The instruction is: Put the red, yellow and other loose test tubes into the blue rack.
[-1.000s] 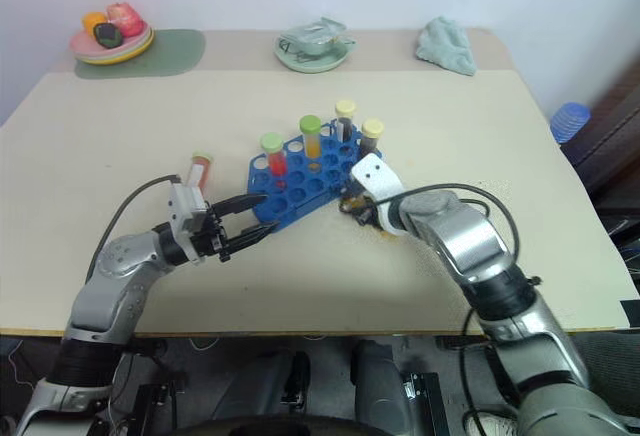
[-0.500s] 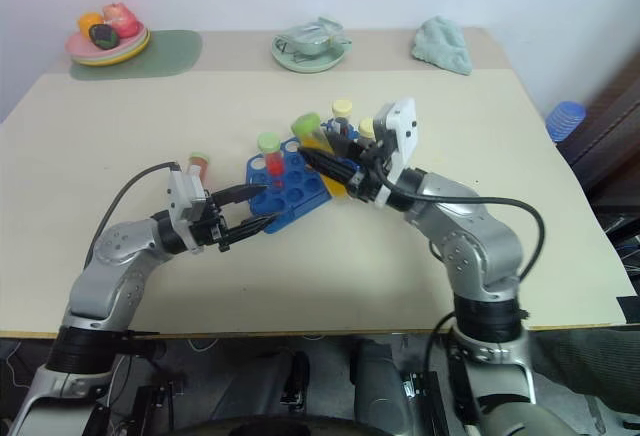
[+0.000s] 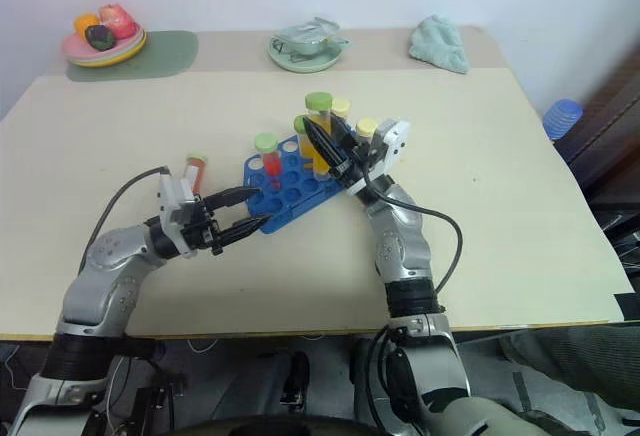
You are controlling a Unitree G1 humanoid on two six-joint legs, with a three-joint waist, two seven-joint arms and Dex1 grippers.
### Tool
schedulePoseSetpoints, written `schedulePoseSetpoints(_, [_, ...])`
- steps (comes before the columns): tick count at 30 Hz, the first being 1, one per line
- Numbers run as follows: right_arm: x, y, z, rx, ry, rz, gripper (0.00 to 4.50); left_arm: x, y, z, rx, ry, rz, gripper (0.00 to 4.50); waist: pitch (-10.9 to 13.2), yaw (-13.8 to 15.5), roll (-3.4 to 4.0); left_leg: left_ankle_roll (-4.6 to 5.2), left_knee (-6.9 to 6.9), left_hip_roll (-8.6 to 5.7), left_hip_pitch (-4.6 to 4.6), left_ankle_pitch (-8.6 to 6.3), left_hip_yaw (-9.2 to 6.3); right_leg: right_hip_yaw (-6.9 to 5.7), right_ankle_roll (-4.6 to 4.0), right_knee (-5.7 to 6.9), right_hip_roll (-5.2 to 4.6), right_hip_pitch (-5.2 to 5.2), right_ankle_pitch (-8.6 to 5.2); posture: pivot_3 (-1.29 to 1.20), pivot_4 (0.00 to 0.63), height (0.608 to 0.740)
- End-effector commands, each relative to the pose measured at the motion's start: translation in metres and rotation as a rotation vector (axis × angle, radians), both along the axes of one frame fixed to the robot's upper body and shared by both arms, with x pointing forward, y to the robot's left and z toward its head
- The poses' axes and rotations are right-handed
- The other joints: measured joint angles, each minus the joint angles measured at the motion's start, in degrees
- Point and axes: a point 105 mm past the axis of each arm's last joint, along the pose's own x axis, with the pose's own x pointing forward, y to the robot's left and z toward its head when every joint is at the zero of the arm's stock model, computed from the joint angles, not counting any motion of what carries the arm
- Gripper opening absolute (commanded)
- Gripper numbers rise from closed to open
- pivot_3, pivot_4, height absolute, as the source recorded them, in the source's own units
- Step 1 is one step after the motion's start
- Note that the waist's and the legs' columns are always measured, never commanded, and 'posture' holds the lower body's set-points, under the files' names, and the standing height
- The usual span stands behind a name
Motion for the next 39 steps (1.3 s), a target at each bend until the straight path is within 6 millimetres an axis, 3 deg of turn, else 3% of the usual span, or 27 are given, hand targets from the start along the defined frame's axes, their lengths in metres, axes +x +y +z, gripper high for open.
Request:
schedulePoseSetpoints(1, [0.004, 0.000, 0.006, 0.059, -0.058, -0.016, 1.61, -0.005, 0.004, 0.017, -0.014, -0.046, 0.007, 2.85, 0.01, 0.04, 0.02, 0.00, 0.00, 0.00, 0.00, 0.00, 0.00, 0.00, 0.00, 0.00, 0.00, 0.00, 0.00, 0.00, 0.150, 0.740])
schedulePoseSetpoints(14, [0.021, 0.005, -0.020, 0.075, -0.013, -0.055, 1.61, -0.009, 0.007, 0.026, -0.004, -0.047, 0.044, 2.85, 0.01, -0.10, 0.04, -0.09, -0.01, 0.00, 0.02, 0.05, -0.01, 0.00, 0.00, 0.03, 0.01, 0.00, 0.00, 0.00, 0.150, 0.740])
schedulePoseSetpoints(26, [0.030, -0.008, -0.036, 0.038, 0.016, -0.150, 1.61, -0.007, 0.006, 0.030, -0.004, -0.059, 0.049, 2.85, 0.01, -0.75, 0.04, -0.13, -0.01, 0.00, 0.03, 0.07, -0.02, 0.00, -0.01, 0.04, 0.01, 0.01, 0.00, 0.00, 0.150, 0.740])
schedulePoseSetpoints(39, [0.021, -0.009, -0.058, -0.030, 0.016, -0.195, 1.61, -0.006, 0.004, 0.031, -0.006, -0.058, 0.039, 2.85, -0.03, -1.11, 0.04, -0.17, -0.01, 0.00, 0.07, 0.09, -0.05, -0.01, -0.01, 0.07, 0.01, 0.06, 0.00, 0.00, 0.150, 0.740])
